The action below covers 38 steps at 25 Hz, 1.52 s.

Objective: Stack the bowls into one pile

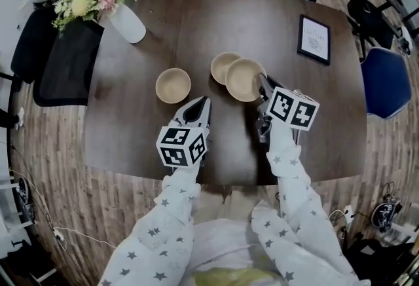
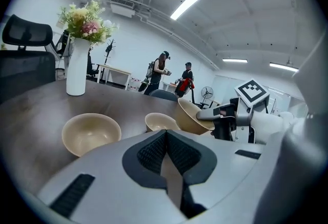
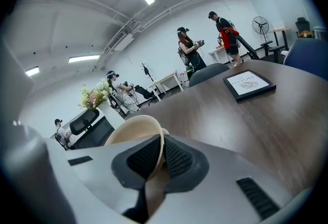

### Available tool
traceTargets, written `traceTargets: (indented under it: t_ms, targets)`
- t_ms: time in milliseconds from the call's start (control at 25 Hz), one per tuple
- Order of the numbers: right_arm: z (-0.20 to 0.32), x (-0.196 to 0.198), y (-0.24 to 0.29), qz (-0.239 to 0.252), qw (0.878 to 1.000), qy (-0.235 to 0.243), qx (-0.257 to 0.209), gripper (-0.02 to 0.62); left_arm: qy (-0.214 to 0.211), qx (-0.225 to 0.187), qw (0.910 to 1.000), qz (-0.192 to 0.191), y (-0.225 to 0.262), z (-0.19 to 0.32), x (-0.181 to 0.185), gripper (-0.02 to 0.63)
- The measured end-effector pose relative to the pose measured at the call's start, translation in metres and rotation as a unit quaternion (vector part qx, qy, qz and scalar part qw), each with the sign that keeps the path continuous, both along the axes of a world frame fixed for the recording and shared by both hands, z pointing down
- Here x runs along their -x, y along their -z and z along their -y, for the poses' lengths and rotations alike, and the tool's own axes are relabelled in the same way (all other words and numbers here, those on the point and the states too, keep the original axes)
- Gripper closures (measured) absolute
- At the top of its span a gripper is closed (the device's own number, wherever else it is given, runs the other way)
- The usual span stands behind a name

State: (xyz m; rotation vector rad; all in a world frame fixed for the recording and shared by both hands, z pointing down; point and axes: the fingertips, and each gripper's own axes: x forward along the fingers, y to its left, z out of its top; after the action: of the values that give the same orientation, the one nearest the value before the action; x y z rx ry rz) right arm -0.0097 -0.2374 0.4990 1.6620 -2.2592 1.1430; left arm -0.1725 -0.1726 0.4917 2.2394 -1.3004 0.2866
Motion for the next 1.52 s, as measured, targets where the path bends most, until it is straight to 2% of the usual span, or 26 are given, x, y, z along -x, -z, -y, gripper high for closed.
traceTargets:
  t_ms: [400,1000,1520]
  targets:
    - [0.032,0.018,-0.011,-0.015,1.000,-0.011,0.006,0.558,0.004,0.013,0.9999,-0.005,-0.004,0.011,0.007,0.581]
    - [0.059,0.044,-0.041,-0.070,0.997,0.037,0.025,0.557,0.025,0.044,0.9987,-0.010,-0.022,0.022,0.004,0.580]
    - [0.063,0.052,-0.038,-0.110,0.991,0.079,-0.016,0.548,0.038,0.048,0.9981,-0.005,-0.024,0.020,0.004,0.581]
